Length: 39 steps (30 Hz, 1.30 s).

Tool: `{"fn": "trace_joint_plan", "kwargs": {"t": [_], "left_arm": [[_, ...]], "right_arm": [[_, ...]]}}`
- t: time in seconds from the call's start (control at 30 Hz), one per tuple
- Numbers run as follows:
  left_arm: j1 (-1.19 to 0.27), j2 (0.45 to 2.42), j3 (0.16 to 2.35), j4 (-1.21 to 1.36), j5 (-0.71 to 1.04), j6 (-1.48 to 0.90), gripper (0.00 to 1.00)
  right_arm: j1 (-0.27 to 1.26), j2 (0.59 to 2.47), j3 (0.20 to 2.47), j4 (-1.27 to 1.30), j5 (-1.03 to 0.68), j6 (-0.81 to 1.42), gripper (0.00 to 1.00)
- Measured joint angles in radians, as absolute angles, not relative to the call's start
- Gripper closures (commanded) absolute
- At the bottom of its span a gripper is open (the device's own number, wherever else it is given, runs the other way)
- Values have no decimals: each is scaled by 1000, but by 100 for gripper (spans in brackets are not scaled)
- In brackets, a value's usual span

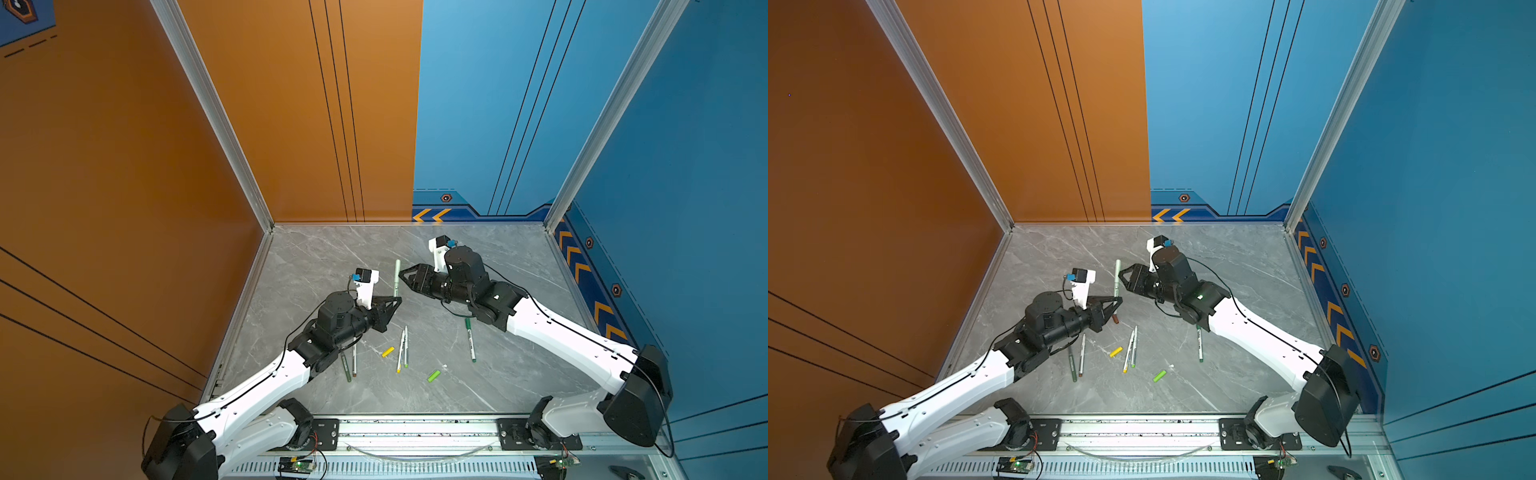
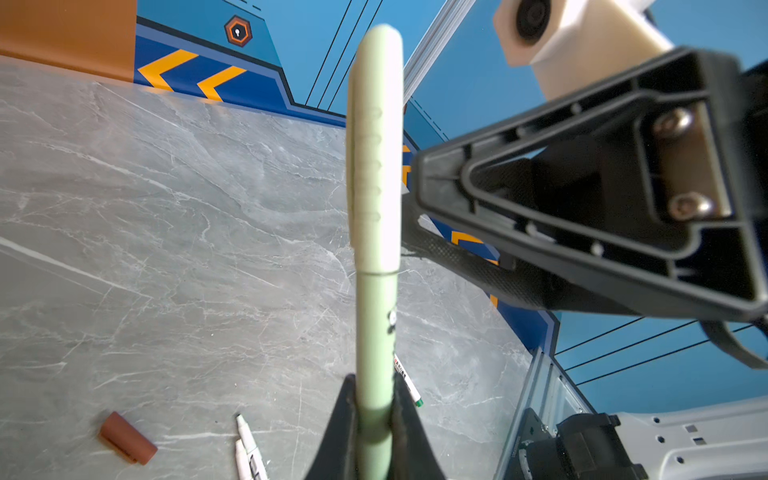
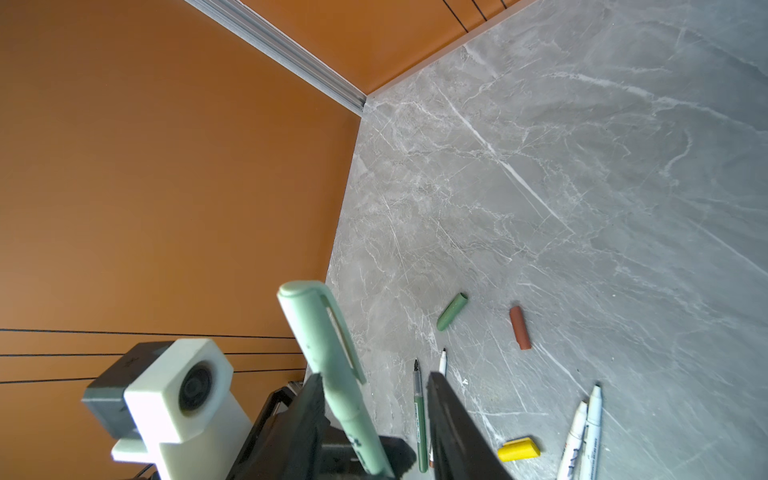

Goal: Insert the pens into the pen caps
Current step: 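Take the capped light green pen with the right gripper while the left gripper opens, then set the capped pen down with the right gripper while the left gripper reaches away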

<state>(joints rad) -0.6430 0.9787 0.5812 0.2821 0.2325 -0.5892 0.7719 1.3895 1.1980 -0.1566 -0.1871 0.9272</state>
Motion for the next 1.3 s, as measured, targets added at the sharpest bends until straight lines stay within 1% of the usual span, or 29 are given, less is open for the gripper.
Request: {"fn": "trace_joint_plan", "kwargs": {"t": [0.13, 0.37, 0.47, 0.63, 0.7, 0.87, 1.1, 1.13, 1.2, 1.23, 1.3], "left_arm": [[-654, 946, 582, 294, 231, -628, 100], [-683, 944, 583, 282, 231, -657, 100], [-688, 938, 583, 266, 231, -661, 100], [-695, 904, 584, 239, 227, -671, 100], [-695, 891, 586, 228, 224, -676, 100], [-696, 882, 596, 193, 224, -688, 100], [-696, 865, 614, 125, 232, -690, 100], [-696, 861, 614, 118, 232, -690, 96], [-696, 849, 614, 100, 231, -690, 84], [-696, 844, 614, 94, 231, -689, 75], [-697, 824, 611, 80, 239, -681, 56]], "right_arm": [[805, 1374, 1198, -173, -179, 914, 57], [892, 1374, 1198, -181, -152, 901, 57], [908, 1374, 1198, -181, -126, 894, 63], [938, 1374, 1198, -183, -76, 889, 77], [950, 1374, 1198, -183, -51, 888, 79], [963, 1374, 1198, -192, -9, 879, 88], [975, 1377, 1198, -200, 19, 871, 93], [977, 1378, 1198, -200, 21, 871, 93], [982, 1380, 1198, -200, 23, 871, 95], [983, 1380, 1198, -199, 24, 872, 95], [979, 1380, 1197, -199, 60, 882, 96]]}}
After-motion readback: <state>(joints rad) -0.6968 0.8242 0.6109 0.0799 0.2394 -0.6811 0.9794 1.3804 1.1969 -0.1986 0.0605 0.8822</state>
